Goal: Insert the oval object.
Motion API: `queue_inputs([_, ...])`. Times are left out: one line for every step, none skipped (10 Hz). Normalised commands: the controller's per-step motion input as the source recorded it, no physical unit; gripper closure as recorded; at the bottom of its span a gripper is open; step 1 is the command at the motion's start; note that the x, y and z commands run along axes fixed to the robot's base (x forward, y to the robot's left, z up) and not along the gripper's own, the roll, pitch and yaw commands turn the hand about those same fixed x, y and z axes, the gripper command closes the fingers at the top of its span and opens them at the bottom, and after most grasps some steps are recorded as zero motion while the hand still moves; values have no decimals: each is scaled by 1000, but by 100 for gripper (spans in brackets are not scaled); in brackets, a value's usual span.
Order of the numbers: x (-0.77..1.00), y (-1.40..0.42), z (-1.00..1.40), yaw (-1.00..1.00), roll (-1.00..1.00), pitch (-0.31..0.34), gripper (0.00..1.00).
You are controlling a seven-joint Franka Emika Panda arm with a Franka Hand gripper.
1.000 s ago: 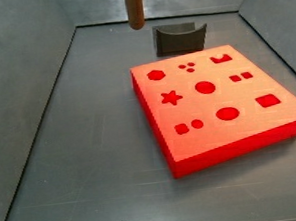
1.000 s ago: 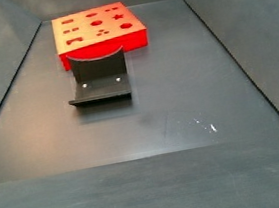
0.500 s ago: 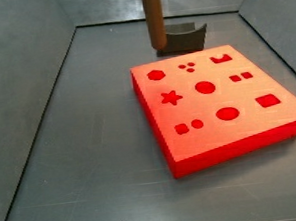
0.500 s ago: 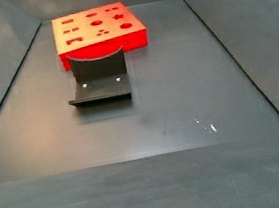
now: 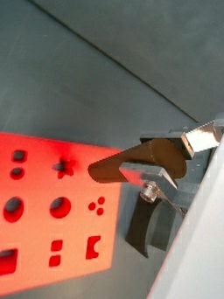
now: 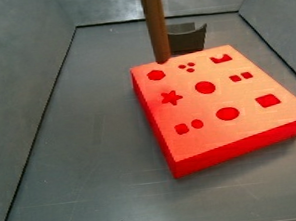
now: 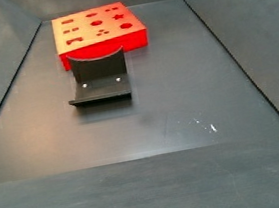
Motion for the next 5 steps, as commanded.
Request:
queue_inputs([-23, 71, 43, -440, 0, 500, 100])
queue_inputs([-40, 146, 0, -569, 9, 500, 100])
queue_inputs([-43, 143, 0, -617, 0, 500, 100])
queue_inputs([-29, 126, -86, -697, 0, 500, 100])
queue_inputs([-26, 111, -129, -751, 0, 454, 100])
